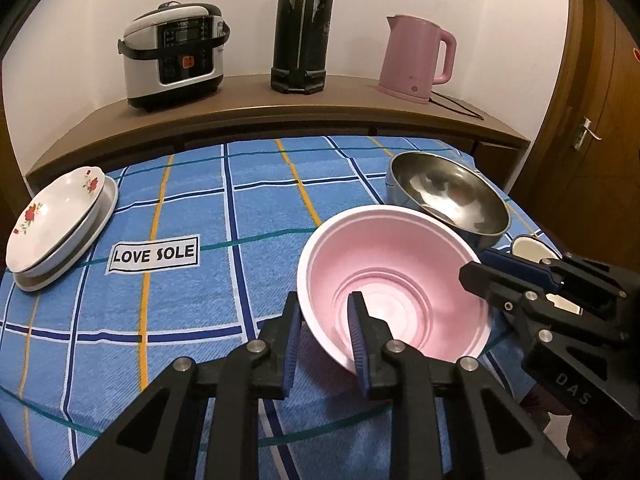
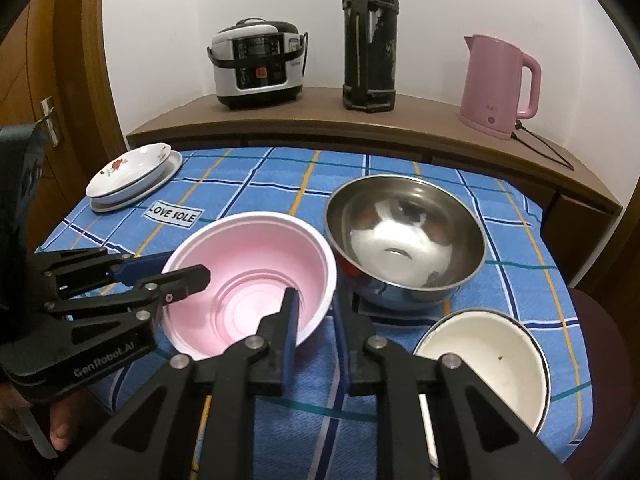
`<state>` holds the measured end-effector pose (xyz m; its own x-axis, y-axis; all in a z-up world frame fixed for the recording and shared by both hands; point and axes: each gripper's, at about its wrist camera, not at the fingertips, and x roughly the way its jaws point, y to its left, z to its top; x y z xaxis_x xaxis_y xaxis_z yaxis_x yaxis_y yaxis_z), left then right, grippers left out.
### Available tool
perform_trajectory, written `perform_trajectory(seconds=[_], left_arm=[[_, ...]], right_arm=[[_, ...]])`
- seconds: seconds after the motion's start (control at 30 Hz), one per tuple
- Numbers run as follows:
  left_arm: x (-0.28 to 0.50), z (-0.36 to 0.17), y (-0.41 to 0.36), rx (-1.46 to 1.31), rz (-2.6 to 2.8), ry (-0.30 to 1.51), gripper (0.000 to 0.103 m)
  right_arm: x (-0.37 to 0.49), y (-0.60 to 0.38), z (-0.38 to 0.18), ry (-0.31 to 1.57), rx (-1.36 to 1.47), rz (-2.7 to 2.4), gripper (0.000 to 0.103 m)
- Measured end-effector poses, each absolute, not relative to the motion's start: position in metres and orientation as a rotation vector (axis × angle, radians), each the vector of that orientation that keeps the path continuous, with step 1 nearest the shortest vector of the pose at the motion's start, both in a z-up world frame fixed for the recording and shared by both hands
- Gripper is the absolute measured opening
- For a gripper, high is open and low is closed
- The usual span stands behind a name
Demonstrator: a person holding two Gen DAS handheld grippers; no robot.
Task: Organize plates and bowls
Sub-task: 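Close both grippers on opposite sides of the pink bowl rim, then lift the pink bowl with both grippers and carry it over the red-rimmed bowl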
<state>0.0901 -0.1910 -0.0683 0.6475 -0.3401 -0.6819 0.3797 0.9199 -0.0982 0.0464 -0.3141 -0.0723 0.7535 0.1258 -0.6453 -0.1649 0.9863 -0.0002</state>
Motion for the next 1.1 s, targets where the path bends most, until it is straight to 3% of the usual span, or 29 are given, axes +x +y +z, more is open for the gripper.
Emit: perform_trajectory(seconds=[1.1], left_arm=[[0.073,-0.039,-0.185,0.052,-0.369,0.683,0.025]], right_arm=[[0.035,-0.304,-0.048,0.629,-0.092,0.175,0.017]])
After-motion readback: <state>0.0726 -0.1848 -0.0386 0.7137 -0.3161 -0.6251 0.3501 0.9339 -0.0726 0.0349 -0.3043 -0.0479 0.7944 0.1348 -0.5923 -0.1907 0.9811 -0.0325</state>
